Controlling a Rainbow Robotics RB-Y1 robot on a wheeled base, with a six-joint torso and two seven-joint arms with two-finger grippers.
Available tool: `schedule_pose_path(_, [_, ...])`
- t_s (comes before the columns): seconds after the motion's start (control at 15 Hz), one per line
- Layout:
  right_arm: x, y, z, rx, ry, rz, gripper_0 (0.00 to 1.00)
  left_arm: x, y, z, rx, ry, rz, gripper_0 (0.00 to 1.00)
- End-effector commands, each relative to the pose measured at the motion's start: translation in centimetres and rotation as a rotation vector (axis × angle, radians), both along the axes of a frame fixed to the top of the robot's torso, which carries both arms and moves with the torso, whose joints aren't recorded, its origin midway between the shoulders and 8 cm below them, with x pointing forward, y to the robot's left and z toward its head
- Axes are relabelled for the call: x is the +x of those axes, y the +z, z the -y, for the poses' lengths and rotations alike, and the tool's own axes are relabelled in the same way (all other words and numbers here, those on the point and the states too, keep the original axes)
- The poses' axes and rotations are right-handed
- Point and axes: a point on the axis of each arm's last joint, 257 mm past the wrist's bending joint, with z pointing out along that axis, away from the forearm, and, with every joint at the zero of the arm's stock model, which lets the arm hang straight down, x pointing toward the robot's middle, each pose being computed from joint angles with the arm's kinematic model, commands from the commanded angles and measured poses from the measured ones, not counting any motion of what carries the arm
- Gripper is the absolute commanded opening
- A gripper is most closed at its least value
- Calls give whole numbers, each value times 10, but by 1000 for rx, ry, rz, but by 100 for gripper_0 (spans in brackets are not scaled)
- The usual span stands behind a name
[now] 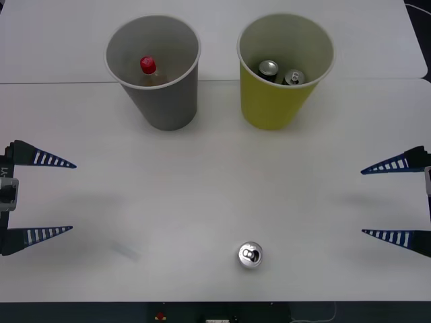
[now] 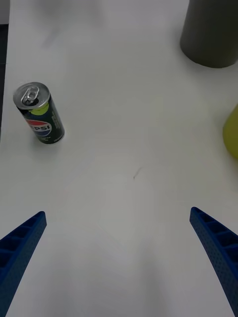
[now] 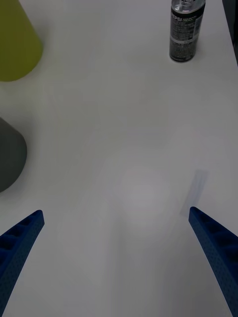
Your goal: Put the can into the green bin and the plastic bottle into the gray bin
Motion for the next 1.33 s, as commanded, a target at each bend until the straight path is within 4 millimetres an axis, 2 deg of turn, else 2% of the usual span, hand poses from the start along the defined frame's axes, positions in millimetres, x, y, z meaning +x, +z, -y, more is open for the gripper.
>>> schedule_pose_path(0.07, [-8,-10,-2,18,39,-25,100,0,0,0,0,0,0,100])
schedule_pose_path(0.73, [-29,-56,-15,159,182,-1,100,0,0,0,0,0,0,100])
schedule_pose_path(1.33, [-40,-99,-60,314,162,-41,100,0,0,0,0,0,0,100])
